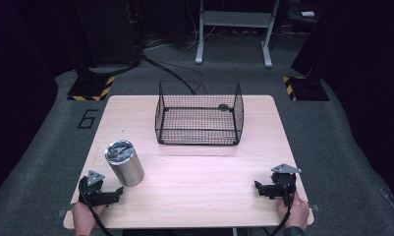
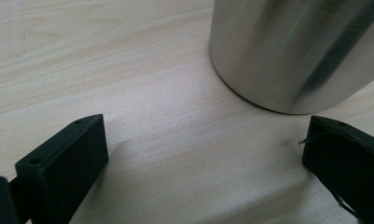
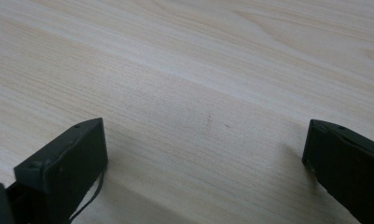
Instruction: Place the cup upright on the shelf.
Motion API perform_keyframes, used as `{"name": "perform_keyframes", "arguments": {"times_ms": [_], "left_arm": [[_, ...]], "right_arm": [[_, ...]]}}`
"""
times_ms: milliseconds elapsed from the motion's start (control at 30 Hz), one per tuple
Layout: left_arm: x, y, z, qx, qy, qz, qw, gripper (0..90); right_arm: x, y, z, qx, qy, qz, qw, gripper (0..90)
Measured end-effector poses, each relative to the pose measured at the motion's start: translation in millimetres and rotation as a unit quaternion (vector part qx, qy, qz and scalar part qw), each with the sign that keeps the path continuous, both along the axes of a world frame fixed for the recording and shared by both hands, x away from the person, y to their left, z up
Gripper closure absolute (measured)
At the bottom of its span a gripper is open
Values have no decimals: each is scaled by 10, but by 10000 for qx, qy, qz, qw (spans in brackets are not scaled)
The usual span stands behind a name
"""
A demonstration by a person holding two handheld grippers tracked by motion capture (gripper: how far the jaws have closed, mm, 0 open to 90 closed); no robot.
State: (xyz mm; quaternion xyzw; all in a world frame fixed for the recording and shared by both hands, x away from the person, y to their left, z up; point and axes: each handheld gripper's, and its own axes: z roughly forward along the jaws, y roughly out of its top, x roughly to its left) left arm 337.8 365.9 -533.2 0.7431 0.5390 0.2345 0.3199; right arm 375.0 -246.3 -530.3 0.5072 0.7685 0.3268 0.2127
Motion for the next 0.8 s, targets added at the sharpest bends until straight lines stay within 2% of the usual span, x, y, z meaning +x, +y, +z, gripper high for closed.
{"name": "perform_keyframes", "arguments": {"times_ms": [167,333,367,433,633,733,800], "left_arm": [[6,0,0,-6,-1,-17,10000,0],[16,-30,-2,-21,-8,138,9999,1],[19,-47,-2,-35,-2,230,9997,1],[19,-50,-4,-37,-21,242,9997,1],[25,-41,6,-13,23,182,9998,0],[23,-38,10,-23,44,75,10000,0],[1,-38,42,-176,30,-5,9998,0]], "right_arm": [[1,0,0,-1,-5,2,10000,0],[3,-2,0,0,-6,12,10000,0],[2,-1,0,2,-6,8,10000,0],[2,-2,0,0,-6,12,10000,0],[2,-1,0,1,-6,9,10000,0],[3,-1,0,1,-6,12,10000,0],[3,-1,0,0,-7,11,10000,0]]}}
